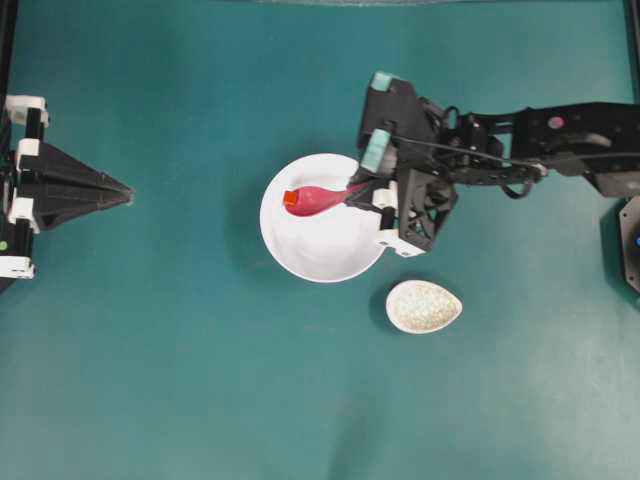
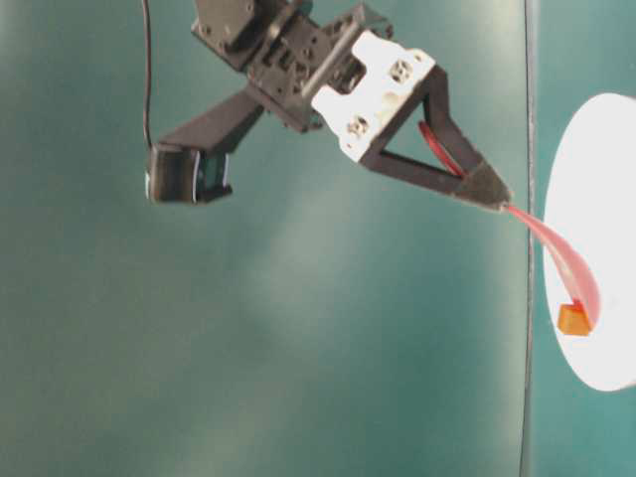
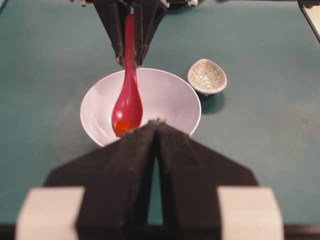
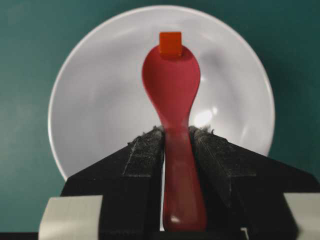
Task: Grip the spoon and scoop the red block from the bowl with right arm.
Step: 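Raise the spoon with the red cube and pull it back rightward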
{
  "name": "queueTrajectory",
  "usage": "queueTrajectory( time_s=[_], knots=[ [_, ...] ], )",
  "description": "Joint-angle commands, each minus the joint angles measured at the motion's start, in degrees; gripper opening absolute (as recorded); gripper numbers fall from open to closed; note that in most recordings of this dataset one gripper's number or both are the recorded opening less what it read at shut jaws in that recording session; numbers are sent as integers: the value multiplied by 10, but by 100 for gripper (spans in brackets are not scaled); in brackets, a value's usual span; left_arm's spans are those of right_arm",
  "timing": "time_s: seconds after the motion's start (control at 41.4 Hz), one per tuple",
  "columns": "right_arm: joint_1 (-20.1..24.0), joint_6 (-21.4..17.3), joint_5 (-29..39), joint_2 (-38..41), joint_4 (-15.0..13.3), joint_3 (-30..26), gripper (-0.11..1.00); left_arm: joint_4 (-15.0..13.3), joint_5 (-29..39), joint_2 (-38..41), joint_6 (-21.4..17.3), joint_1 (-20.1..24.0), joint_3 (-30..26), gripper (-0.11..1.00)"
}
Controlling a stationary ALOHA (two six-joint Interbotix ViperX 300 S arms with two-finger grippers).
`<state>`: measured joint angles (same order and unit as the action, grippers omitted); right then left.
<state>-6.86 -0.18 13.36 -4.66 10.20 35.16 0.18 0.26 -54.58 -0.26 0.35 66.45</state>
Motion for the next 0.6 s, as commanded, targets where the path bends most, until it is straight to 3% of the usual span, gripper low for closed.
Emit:
queueTrajectory(
  time_s=[0.0, 0.29, 0.579],
  knots=[
    [5, 2, -34, -30, 1, 11, 25, 2, -2, 4, -1, 1, -13, 0],
    [21, 2, -114, -72, 0, 80, 25, 2, 0, 2, -2, 1, -13, 0],
    [39, 1, -141, -93, 2, 112, 25, 1, -1, 2, 6, 1, -13, 0]
  ],
)
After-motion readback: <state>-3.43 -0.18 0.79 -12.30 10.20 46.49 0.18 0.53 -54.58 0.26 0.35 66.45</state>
